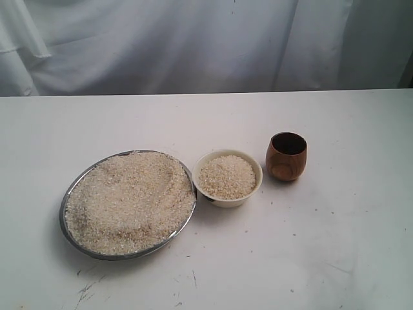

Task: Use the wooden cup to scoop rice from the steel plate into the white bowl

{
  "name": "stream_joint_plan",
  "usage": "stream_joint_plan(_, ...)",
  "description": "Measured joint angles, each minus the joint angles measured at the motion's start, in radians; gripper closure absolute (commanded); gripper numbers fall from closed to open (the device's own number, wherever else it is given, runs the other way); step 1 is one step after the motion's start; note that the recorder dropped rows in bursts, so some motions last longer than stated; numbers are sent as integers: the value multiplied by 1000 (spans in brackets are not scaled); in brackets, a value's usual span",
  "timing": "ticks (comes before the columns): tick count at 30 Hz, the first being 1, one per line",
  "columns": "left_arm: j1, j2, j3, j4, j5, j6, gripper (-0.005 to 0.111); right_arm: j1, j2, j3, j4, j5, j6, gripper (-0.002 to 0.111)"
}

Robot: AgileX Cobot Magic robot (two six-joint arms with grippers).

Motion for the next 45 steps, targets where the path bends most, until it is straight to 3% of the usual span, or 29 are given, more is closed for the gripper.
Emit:
stream_joint_plan(8,0,0,0,0,0,0,107,0,-265,211,0,52,2,108)
stream_joint_plan(19,0,0,0,0,0,0,107,0,-437,242,8,79,10,108)
stream_joint_plan(24,0,0,0,0,0,0,107,0,-441,248,-260,75,329,108)
stream_joint_plan(29,0,0,0,0,0,0,107,0,-507,347,-283,89,372,108)
stream_joint_plan(32,0,0,0,0,0,0,107,0,-529,364,-14,130,131,108)
stream_joint_plan(39,0,0,0,0,0,0,107,0,-565,364,757,235,-754,108)
stream_joint_plan(45,0,0,0,0,0,0,107,0,-574,364,902,228,-890,108)
